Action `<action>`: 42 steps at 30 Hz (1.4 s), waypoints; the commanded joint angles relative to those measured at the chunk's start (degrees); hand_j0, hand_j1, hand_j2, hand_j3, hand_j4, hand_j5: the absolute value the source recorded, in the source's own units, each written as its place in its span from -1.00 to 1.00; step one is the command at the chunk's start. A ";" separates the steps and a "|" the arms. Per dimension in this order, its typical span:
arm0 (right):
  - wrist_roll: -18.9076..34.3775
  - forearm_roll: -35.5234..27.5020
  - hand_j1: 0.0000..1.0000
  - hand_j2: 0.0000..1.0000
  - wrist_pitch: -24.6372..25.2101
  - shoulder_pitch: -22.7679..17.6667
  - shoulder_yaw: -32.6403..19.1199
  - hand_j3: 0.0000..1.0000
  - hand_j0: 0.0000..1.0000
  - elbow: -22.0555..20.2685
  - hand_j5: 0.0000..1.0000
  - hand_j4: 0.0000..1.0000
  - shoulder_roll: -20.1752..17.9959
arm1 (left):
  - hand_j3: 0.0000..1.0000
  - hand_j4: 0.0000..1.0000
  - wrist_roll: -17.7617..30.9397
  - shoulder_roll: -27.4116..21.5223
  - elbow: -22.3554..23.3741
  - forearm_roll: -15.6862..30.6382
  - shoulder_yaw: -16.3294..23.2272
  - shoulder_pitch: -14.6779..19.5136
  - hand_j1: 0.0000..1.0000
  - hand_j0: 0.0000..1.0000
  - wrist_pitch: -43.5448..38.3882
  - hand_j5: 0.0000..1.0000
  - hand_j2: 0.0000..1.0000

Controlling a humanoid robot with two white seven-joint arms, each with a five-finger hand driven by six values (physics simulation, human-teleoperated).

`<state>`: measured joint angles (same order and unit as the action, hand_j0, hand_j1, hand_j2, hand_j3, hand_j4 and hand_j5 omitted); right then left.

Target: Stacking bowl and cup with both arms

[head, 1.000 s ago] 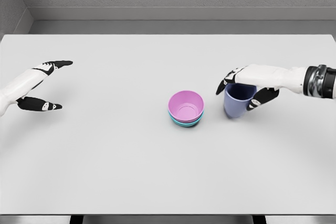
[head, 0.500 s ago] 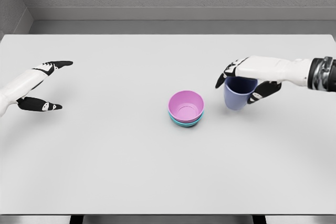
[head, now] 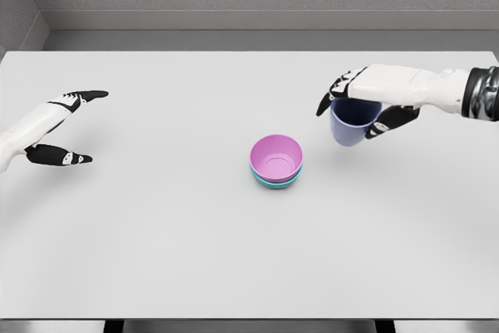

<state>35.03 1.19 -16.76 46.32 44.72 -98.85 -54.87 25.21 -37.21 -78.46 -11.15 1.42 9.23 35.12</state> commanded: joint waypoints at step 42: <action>-0.03 -0.75 0.40 0.40 -6.36 2.73 -0.16 0.40 0.40 -2.31 0.40 0.40 3.10 | 1.00 1.00 0.02 -0.06 0.15 0.26 -0.01 0.09 1.00 1.00 -0.12 1.00 1.00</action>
<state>35.03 0.70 -21.97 49.04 44.58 -101.15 -51.81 25.25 -37.21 -78.29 -11.35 1.42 9.32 35.12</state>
